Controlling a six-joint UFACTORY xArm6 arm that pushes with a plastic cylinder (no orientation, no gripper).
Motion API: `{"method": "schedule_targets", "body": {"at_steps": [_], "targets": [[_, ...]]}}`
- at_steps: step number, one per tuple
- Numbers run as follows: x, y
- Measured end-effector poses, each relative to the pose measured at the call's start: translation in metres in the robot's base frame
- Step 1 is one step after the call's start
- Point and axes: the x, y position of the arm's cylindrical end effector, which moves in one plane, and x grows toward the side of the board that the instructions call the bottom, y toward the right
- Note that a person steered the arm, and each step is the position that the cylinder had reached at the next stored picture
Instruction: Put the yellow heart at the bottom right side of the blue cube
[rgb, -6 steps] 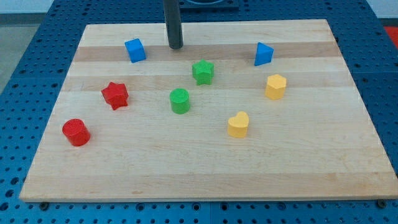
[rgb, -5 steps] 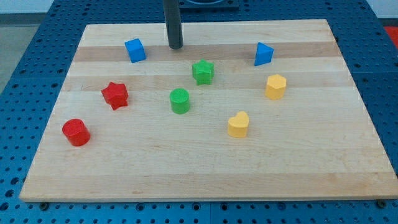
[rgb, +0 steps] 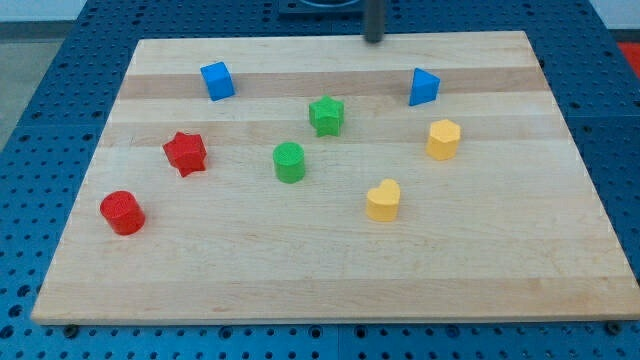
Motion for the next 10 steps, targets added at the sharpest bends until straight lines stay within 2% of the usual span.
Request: {"method": "schedule_targets", "body": {"at_steps": [1, 2, 3, 4, 5, 6, 8, 9, 10], "targets": [[0.014, 0.099], [0.061, 0.178], [0.170, 0.228], [0.247, 0.232], [0.299, 0.225], [0.337, 0.178], [0.338, 0.018], [0.306, -0.065], [0.246, -0.122]]}}
